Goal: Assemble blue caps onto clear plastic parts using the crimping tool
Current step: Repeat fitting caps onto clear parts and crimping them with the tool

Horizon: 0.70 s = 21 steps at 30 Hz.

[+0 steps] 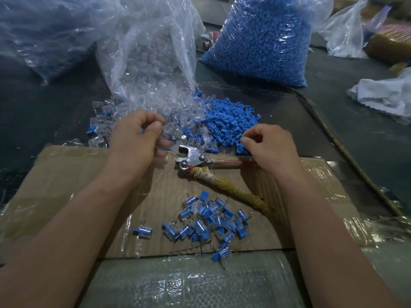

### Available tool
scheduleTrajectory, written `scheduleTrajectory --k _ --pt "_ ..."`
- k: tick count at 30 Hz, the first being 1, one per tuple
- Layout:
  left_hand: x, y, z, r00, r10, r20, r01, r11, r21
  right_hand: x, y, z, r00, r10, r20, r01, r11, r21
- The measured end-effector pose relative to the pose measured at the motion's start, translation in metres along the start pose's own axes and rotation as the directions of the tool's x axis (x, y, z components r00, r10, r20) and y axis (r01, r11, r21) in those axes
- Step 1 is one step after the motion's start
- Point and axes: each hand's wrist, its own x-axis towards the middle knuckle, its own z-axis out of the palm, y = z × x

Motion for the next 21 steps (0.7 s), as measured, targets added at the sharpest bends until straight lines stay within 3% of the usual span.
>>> scheduleTrajectory --k 6,15,21 --pt "-0.003 0.004 0.001 0.993 -0.050 0.104 0.067 0.984 -0.167 0.001 0.001 0.006 0.992 0.037 0.122 -0.024 0.994 -0.110" --pt "-0.004 0.004 0.000 0.974 -0.068 0.214 0.121 0.961 -0.247 0.000 -0.004 0.010 0.985 -0.015 0.174 0.023 0.999 -0.044" --pt "-0.003 0.002 0.001 0.970 -0.079 0.230 0.150 0.937 -0.315 -0.003 -0.008 0.003 0.987 -0.151 0.049 0.146 0.985 0.095"
